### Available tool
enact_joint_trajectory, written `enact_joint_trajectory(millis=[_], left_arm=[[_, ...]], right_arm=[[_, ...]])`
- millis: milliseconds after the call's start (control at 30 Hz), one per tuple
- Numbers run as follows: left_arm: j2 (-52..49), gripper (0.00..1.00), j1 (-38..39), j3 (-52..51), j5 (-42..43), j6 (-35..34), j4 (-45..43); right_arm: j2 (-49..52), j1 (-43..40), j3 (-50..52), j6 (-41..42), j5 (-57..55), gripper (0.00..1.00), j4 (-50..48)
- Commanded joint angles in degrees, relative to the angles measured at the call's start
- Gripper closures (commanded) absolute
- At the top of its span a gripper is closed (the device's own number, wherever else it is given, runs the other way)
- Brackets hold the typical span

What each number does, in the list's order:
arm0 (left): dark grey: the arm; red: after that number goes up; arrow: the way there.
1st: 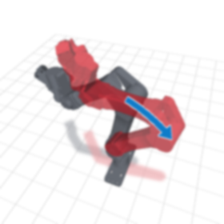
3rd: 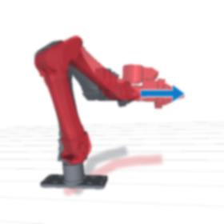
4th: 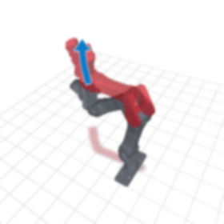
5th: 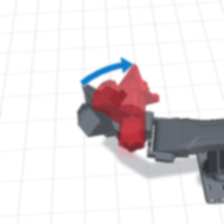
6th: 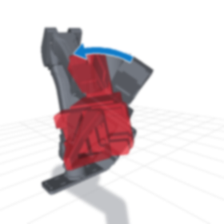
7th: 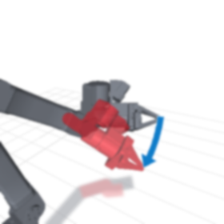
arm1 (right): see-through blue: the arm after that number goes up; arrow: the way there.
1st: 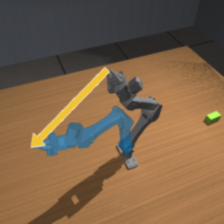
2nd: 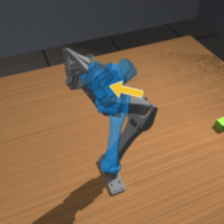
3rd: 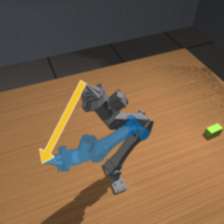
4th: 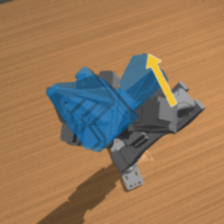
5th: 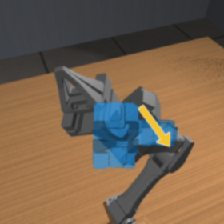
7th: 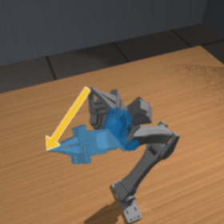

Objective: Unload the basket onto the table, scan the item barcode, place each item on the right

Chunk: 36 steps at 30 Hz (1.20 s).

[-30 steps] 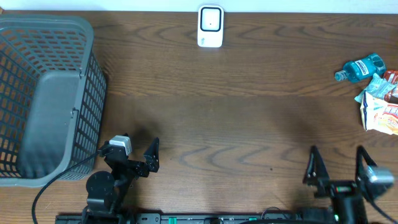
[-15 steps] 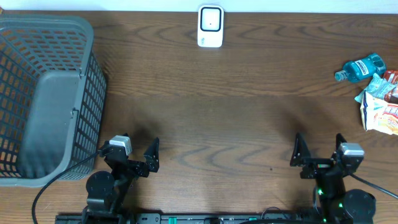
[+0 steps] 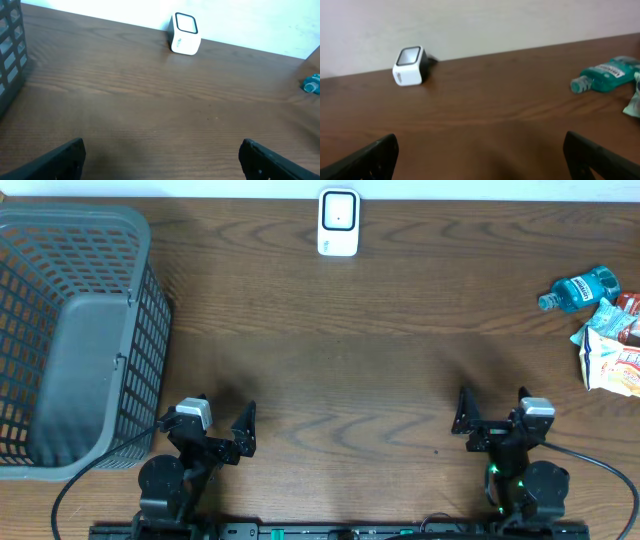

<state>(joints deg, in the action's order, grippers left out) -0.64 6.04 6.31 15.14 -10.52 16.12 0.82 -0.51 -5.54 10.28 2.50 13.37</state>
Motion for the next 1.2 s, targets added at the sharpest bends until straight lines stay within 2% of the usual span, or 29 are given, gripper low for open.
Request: enact_joint_trajectory(millis=[0, 233, 500, 600, 800, 1167], left_arm=[[0.3, 0.02, -0.1, -0.9, 0.7, -0.1, 1.2], [0.3, 0.02, -0.1, -0.9, 0.7, -0.1, 1.2], [0.3, 0.02, -0.1, -0.9, 0.7, -0.1, 1.2], [0.3, 0.02, -0.1, -0.9, 0.7, -0.1, 1.2], [0.3, 0.02, -0.1, -0.9, 0.7, -0.1, 1.2], [0.3, 0.02, -0.1, -0.9, 0.7, -0.1, 1.2]], right_arm=[[-0.5, -0.9, 2.1, 0.4, -0.9, 0.01, -2.1], [-0.5, -0.9, 2.4, 0.4, -0.9, 0.01, -3.7], [-0.5, -1.3, 2.7, 0.4, -0.9, 0.01, -9.8], [-0.5, -2.5, 2.8, 0.8, -0.4, 0.01, -9.8], [-0.5, -5.6, 5.3, 7.1, -0.5, 0.01, -9.9], [-0.5, -6.7, 5.2, 8.1, -0.5, 0.01, -9.4]])
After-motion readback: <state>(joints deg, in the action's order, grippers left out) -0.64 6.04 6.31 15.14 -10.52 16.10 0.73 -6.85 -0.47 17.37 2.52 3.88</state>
